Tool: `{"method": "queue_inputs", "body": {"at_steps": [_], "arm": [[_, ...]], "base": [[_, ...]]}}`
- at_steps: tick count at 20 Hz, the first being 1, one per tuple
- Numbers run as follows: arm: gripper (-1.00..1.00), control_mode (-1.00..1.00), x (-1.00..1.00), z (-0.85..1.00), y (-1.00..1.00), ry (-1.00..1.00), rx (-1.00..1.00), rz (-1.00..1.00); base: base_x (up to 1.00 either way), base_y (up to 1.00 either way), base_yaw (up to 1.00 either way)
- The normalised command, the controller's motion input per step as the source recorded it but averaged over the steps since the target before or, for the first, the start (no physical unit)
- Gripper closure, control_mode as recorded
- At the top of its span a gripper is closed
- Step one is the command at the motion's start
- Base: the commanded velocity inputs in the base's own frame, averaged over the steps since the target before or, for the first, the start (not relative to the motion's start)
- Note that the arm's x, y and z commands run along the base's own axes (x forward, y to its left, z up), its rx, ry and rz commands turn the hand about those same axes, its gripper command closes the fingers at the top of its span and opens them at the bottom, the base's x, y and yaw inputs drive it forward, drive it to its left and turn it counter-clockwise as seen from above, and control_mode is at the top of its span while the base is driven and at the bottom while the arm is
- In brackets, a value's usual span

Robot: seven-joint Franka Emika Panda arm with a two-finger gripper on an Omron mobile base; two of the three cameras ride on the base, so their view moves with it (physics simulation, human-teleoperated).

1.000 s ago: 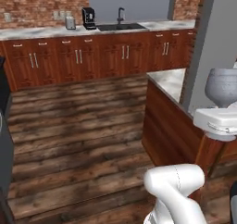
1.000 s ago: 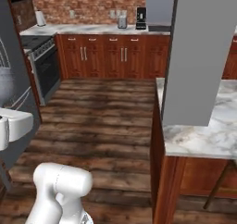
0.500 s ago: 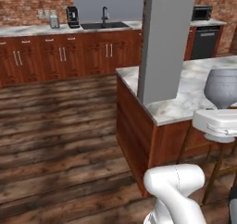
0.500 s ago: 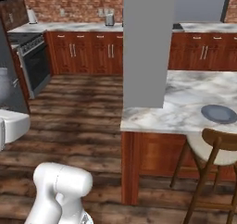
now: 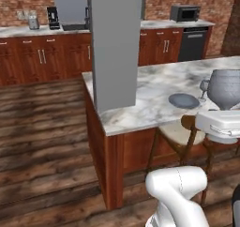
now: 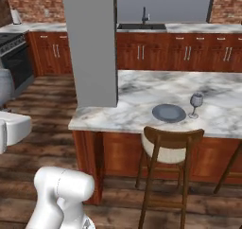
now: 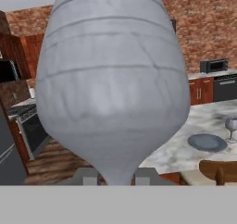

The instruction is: Retrieve the wine glasses from the counter and place one next to each plate.

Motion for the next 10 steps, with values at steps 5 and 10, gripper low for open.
{"method": "queue_inputs", "body": {"at_steps": [5, 10], "arm": [[1.00, 1.00, 0.00, 0.00, 0.00, 0.00, 0.00, 0.00], [1.00, 1.00, 0.00, 0.00, 0.00, 0.00, 0.00, 0.00]], "base": [[-0.11, -1.00, 0.00], [-0.11, -1.00, 0.00]]}}
